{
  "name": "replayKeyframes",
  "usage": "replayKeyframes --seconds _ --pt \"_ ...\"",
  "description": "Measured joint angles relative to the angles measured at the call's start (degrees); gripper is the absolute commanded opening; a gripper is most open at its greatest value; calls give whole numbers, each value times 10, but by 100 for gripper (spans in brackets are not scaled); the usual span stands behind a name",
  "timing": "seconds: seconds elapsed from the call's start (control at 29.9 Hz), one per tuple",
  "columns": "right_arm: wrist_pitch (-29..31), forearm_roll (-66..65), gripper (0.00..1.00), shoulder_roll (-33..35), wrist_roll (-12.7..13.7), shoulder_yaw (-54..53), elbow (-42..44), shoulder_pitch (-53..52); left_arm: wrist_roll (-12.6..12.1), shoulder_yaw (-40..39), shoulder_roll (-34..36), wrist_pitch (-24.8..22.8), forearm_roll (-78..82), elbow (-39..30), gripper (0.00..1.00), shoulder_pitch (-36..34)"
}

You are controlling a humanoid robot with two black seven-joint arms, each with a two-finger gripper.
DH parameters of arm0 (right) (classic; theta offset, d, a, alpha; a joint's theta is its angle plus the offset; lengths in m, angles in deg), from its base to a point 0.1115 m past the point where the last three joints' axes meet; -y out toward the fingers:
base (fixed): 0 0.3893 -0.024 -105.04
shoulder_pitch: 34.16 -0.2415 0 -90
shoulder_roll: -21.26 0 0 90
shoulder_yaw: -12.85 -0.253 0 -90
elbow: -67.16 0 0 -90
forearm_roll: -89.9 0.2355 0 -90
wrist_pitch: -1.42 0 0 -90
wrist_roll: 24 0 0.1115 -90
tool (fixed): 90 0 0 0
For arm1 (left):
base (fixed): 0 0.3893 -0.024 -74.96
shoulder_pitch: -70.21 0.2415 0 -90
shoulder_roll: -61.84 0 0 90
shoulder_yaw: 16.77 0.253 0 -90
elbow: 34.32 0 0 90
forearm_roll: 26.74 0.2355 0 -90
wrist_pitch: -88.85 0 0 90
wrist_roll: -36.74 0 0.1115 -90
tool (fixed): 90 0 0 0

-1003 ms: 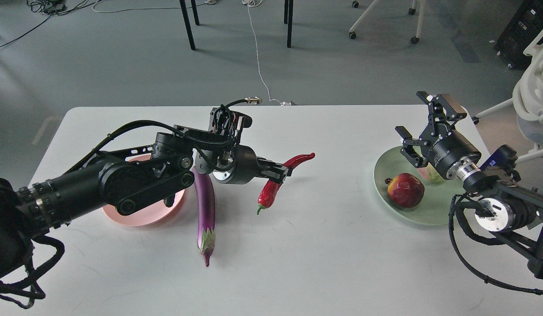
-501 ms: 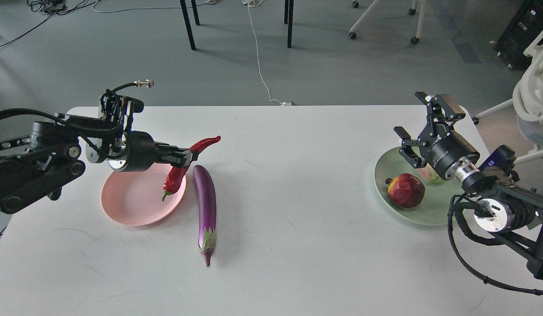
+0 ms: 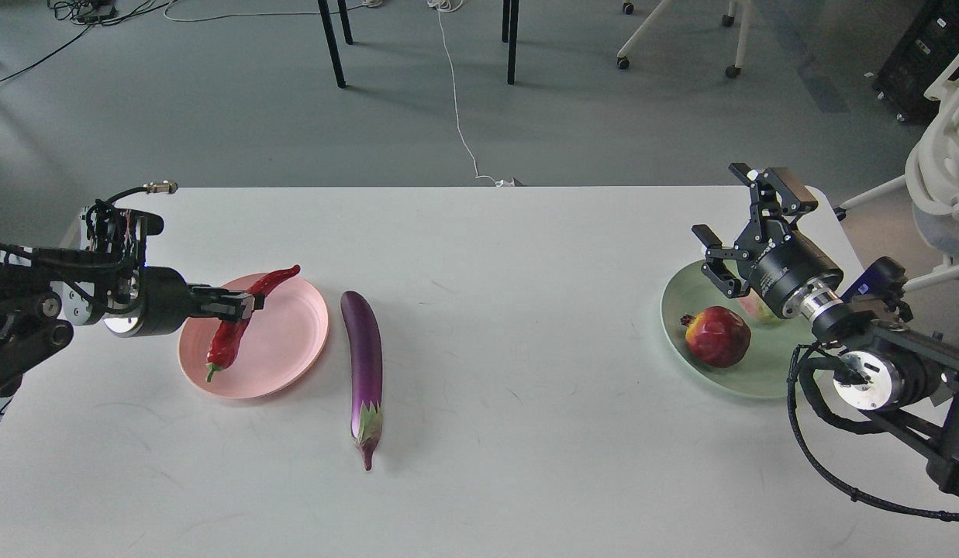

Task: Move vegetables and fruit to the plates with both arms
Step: 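Release the chili and move the left gripper toward the eggplant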

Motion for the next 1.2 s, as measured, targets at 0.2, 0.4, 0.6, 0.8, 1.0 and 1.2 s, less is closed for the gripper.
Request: replayKeyframes --seconds 0.2,0.4,0.6,0.8,1.0,1.2 --pt "0 0 97 0 0 0 0 0 27 0 3 0 -1 2 100 0" --pt "0 0 97 0 0 0 0 0 92 -3 6 14 1 -2 100 -5" --pt "0 0 97 -1 0 -1 0 0 85 -36 18 39 -40 -68 99 -8" --pt "0 0 97 -1 0 -1 1 0 -15 -42 61 61 -109 -220 99 15" --pt "0 0 97 -1 0 0 1 2 -107 -43 66 172 -154 -341 99 90" --pt "0 0 97 -2 0 0 1 4 -224 -43 58 249 -155 -386 99 152"
